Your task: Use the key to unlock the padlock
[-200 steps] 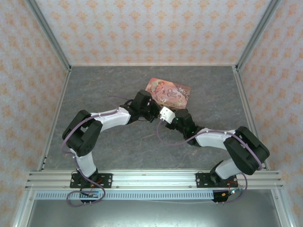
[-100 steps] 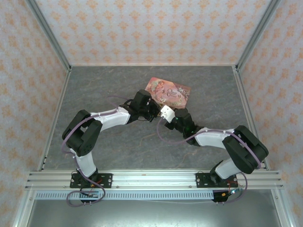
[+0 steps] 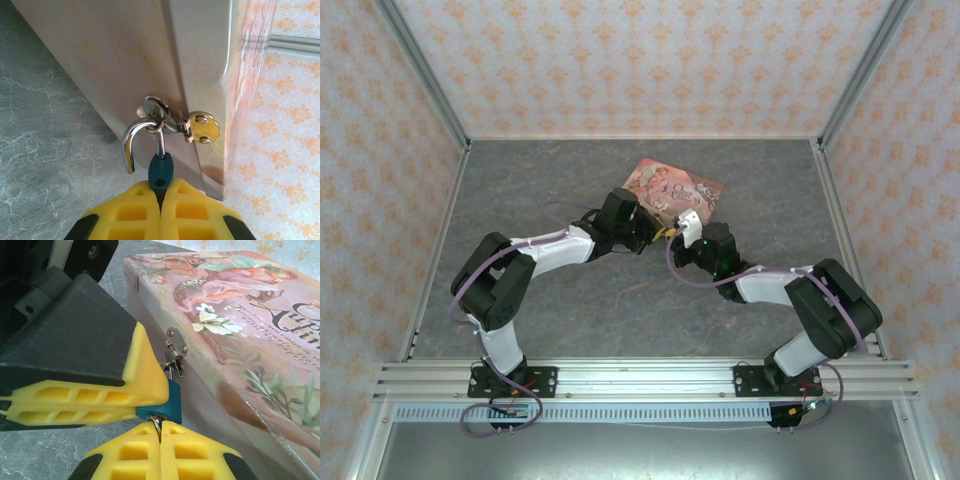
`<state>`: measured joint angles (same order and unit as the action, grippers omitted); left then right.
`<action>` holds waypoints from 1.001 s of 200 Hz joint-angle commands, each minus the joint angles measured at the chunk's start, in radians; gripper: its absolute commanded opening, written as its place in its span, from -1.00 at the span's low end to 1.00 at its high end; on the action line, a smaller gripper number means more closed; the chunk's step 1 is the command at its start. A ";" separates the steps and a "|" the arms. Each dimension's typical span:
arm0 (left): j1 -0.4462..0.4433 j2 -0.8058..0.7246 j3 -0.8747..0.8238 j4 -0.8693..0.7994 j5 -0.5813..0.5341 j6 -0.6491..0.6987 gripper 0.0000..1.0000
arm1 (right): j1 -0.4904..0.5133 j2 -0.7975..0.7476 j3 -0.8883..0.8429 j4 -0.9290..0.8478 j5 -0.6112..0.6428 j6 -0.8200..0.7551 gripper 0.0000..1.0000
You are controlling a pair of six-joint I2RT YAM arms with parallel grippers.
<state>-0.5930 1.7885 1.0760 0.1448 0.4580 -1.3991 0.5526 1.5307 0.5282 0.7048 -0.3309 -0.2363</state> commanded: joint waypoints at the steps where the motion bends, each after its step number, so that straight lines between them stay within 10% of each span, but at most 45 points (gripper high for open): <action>1: -0.008 -0.041 -0.013 0.019 0.044 -0.005 -0.99 | -0.031 0.021 0.004 0.042 0.037 0.056 -1.00; 53: 0.006 -0.060 -0.032 -0.012 0.012 0.023 -0.42 | -0.031 0.040 -0.025 0.030 0.044 0.112 -1.00; 200: 0.219 -0.148 0.090 -0.358 -0.118 0.352 0.15 | -0.072 0.032 -0.053 0.025 -0.073 0.512 -1.00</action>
<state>-0.4107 1.6394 1.0779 -0.1123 0.4065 -1.1751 0.5049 1.5700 0.4877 0.6975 -0.3511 0.1192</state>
